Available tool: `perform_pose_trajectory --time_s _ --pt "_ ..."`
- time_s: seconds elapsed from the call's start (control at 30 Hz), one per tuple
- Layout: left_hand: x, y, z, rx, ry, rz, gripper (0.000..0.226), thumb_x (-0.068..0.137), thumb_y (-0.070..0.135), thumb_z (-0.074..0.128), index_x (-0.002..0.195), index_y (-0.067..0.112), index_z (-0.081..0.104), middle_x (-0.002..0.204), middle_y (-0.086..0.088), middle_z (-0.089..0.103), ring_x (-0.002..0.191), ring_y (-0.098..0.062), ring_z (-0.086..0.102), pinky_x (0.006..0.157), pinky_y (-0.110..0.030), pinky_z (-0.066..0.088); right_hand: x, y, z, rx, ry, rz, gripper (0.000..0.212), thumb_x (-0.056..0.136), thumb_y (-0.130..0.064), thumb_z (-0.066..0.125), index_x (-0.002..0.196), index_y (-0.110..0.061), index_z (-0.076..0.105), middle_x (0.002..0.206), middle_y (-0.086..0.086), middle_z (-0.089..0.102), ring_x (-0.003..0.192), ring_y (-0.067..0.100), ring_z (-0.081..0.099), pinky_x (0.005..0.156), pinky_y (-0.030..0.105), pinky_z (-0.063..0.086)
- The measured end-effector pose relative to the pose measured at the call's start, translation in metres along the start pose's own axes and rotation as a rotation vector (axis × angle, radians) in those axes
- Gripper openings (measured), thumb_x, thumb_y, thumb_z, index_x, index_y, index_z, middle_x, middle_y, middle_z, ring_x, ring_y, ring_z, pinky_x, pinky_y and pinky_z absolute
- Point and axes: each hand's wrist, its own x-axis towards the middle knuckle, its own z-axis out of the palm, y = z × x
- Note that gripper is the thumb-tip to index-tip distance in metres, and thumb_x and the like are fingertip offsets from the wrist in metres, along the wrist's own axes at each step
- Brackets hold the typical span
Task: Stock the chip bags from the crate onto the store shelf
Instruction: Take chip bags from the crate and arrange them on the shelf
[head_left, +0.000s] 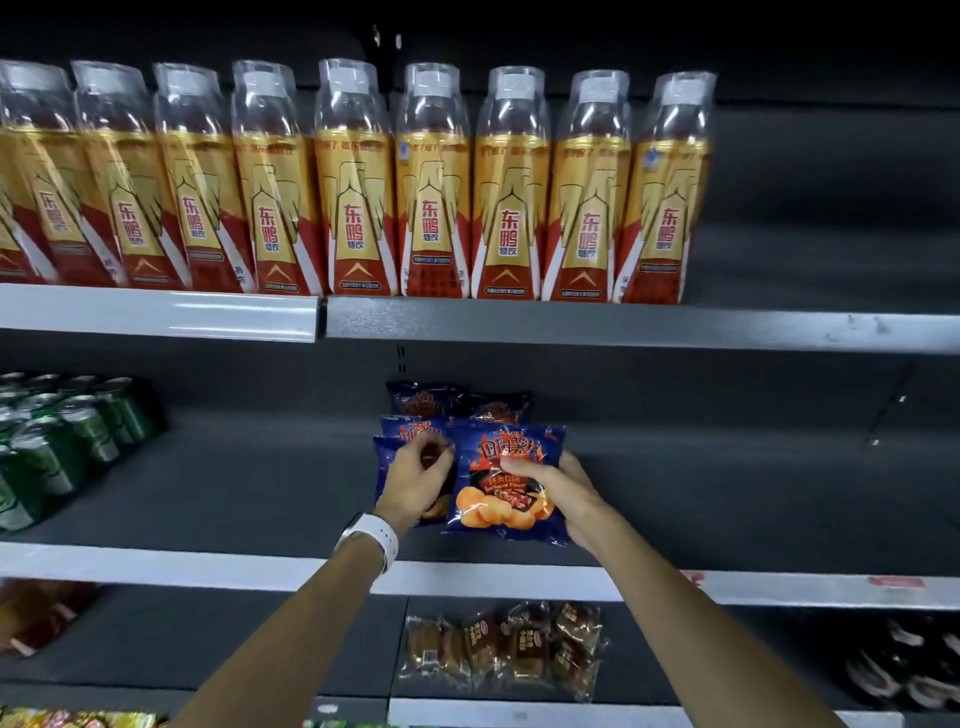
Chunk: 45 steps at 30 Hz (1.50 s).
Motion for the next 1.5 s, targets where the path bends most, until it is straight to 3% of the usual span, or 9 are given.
perform_pose_trajectory --time_s 0.13,0.23,0.37,0.57,0.67,0.77,0.97,1.17,1.5 --pt "-0.013 0.014 0.015 -0.159 -0.136 -0.210 0.017 0.101 0.021 0.050 0.087 0.023 0.060 0.081 0.007 0.062 0.080 -0.014 0.058 0.069 -0.021 0.045 -0.010 -0.005 -0.012 -0.001 0.017 -0.015 0.054 0.071 -0.024 0.088 0.119 -0.019 0.064 0.103 0.002 0.077 0.097 0.023 0.073 0.092 0.044 0.057" --pt "-0.016 0.011 0.024 -0.153 -0.188 -0.189 0.028 0.099 0.022 0.054 0.071 0.017 0.054 0.064 0.002 0.051 0.063 -0.015 0.045 0.060 -0.028 0.037 -0.015 -0.005 -0.021 0.005 0.065 -0.024 0.044 0.072 -0.023 0.087 0.111 -0.018 0.067 0.099 0.002 0.078 0.097 0.023 0.073 0.089 0.040 0.057" --pt "-0.019 0.015 0.032 -0.167 -0.147 -0.208 0.031 0.097 0.023 0.059 0.070 0.012 0.051 0.055 0.005 0.052 0.046 -0.006 0.050 0.047 -0.019 0.040 -0.017 -0.001 -0.038 0.011 0.126 -0.019 0.042 0.072 -0.022 0.088 0.108 -0.018 0.068 0.098 0.002 0.078 0.094 0.023 0.074 0.091 0.043 0.057" --pt "-0.010 0.003 0.050 0.039 -0.098 -0.240 0.029 0.094 0.039 0.061 0.092 0.011 0.066 0.102 0.002 0.068 0.098 -0.023 0.062 0.092 -0.036 0.049 -0.020 0.006 -0.072 0.022 0.226 -0.017 0.046 0.073 -0.017 0.087 0.113 -0.017 0.065 0.100 0.002 0.076 0.091 0.020 0.073 0.076 0.035 0.056" --pt "-0.007 0.007 0.062 0.151 -0.048 -0.199 0.029 0.096 0.035 0.058 0.080 0.010 0.059 0.081 -0.004 0.063 0.085 -0.029 0.061 0.074 -0.031 0.042 -0.019 0.012 -0.089 -0.039 0.221 0.003 0.046 0.072 -0.020 0.088 0.112 -0.019 0.065 0.101 0.000 0.076 0.095 0.021 0.071 0.088 0.041 0.056" --pt "0.000 0.005 0.071 0.273 -0.015 -0.196 0.030 0.097 0.032 0.056 0.077 0.009 0.055 0.079 -0.008 0.062 0.080 -0.031 0.060 0.067 -0.030 0.039 -0.016 0.020 -0.103 -0.093 0.196 0.024 0.046 0.070 -0.021 0.089 0.109 -0.022 0.066 0.102 -0.001 0.076 0.100 0.021 0.070 0.100 0.047 0.051" --pt "0.011 0.004 0.085 0.491 0.092 -0.209 0.034 0.094 0.031 0.060 0.113 0.005 0.050 0.114 -0.017 0.062 0.104 -0.039 0.061 0.082 -0.043 0.049 -0.003 0.030 -0.119 -0.099 0.211 0.035 0.051 0.069 -0.021 0.089 0.113 -0.024 0.065 0.104 -0.002 0.076 0.101 0.021 0.070 0.098 0.044 0.051" --pt "0.016 0.003 0.090 0.495 0.119 -0.179 0.035 0.093 0.030 0.061 0.113 0.007 0.043 0.113 -0.018 0.060 0.102 -0.039 0.061 0.080 -0.044 0.051 0.010 0.033 -0.126 -0.120 0.241 -0.012 0.057 0.067 -0.019 0.092 0.114 -0.021 0.061 0.103 -0.002 0.075 0.097 0.014 0.070 0.080 0.029 0.052" --pt "0.000 0.024 0.096 0.644 0.180 -0.068 0.029 0.093 0.033 0.058 0.112 0.016 0.043 0.113 -0.004 0.053 0.092 -0.030 0.062 0.064 -0.036 0.046 0.027 0.013 -0.162 -0.155 0.343 -0.076 0.046 0.074 -0.037 0.087 0.111 -0.025 0.062 0.103 -0.004 0.073 0.094 0.012 0.068 0.089 0.033 0.052"
